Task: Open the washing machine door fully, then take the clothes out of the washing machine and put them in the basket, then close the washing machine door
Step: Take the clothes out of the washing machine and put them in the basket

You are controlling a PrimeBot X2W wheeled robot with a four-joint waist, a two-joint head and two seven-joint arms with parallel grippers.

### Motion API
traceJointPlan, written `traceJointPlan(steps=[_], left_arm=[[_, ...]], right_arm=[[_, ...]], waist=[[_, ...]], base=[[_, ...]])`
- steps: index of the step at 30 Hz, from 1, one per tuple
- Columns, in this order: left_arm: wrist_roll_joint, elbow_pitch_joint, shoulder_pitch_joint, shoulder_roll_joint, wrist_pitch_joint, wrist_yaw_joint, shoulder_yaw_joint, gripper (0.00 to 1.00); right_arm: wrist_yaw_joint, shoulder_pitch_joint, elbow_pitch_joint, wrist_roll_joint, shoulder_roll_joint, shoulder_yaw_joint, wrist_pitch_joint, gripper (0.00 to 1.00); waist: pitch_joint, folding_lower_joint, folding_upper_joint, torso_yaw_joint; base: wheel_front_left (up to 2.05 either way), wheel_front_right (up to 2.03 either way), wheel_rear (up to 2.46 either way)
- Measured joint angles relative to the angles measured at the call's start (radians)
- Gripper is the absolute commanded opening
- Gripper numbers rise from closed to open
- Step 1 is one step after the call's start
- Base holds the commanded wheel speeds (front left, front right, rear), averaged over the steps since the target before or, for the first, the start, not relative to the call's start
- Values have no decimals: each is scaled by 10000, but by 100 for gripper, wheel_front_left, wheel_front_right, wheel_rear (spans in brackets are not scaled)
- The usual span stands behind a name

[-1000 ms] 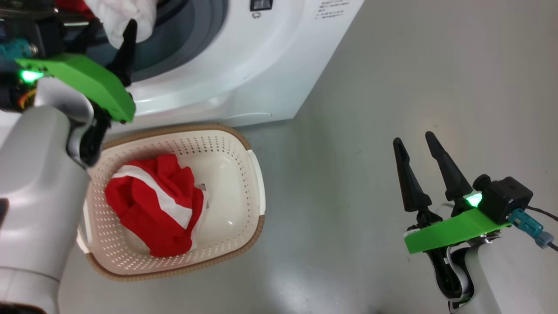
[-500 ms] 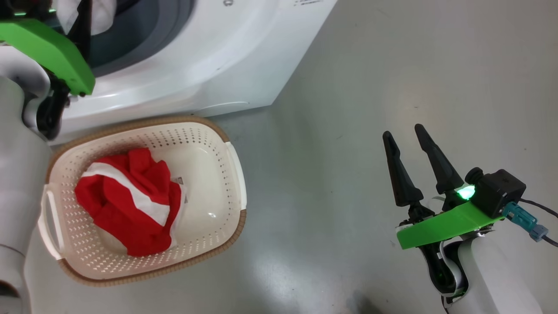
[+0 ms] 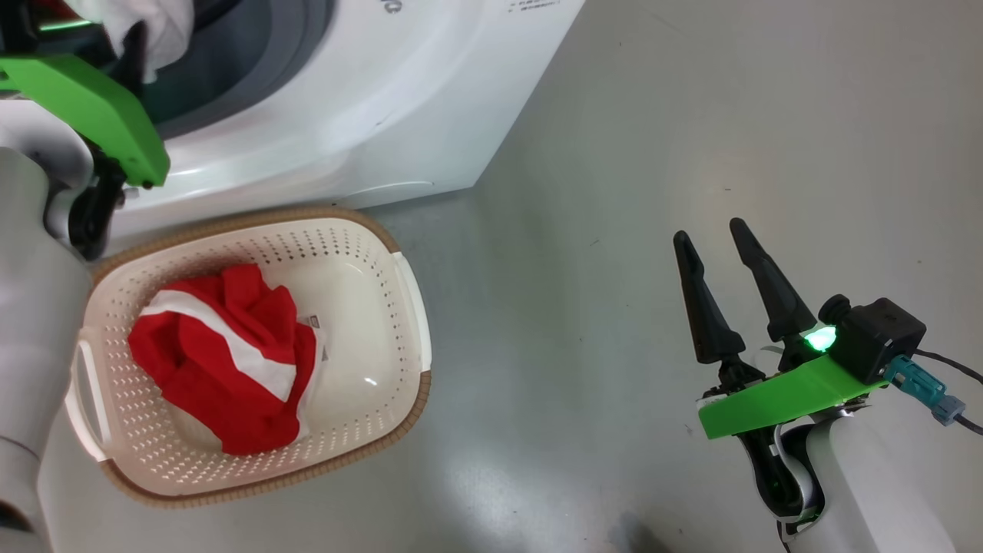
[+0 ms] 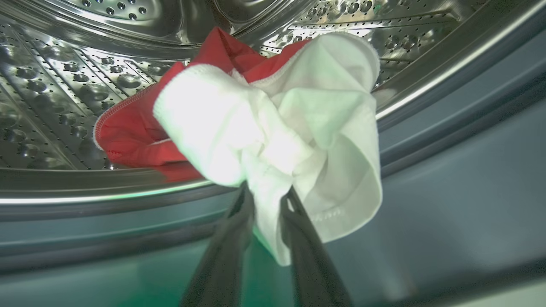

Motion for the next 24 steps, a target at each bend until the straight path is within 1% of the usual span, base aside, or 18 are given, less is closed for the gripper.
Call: traceJointPlan(steps=[5, 11, 15, 18, 21, 24], left_arm=[[-199, -15, 2, -15, -366, 0, -334, 0], [-493, -146, 102, -178, -1381, 0, -654, 0], [-807, -290, 490, -205, -1875, 0, -671, 0], [-959, -514, 818, -240, -2031, 0, -583, 0], [-938, -1373, 1241, -184, -2040, 0, 234, 0], [-539, -2184, 1774, -140, -2073, 0, 1162, 0]], right_arm=[[0, 0, 4, -4, 0, -21, 0, 100], [0, 2, 27, -63, 0, -128, 0, 100], [0, 10, 56, -184, -2, -309, 0, 100], [0, 47, 100, -320, -2, -399, 0, 100], [0, 128, 128, -403, -2, -522, 0, 100], [0, 292, 161, -489, -2, -679, 0, 100]], waist=[[-92, 0, 0, 88], [-329, 0, 0, 271], [-560, 0, 0, 438], [-747, 0, 0, 591], [-1015, 0, 0, 808], [-1237, 0, 0, 970]], base=[[0, 0, 0], [0, 0, 0], [0, 0, 0], [0, 0, 0], [0, 0, 0], [0, 0, 0]])
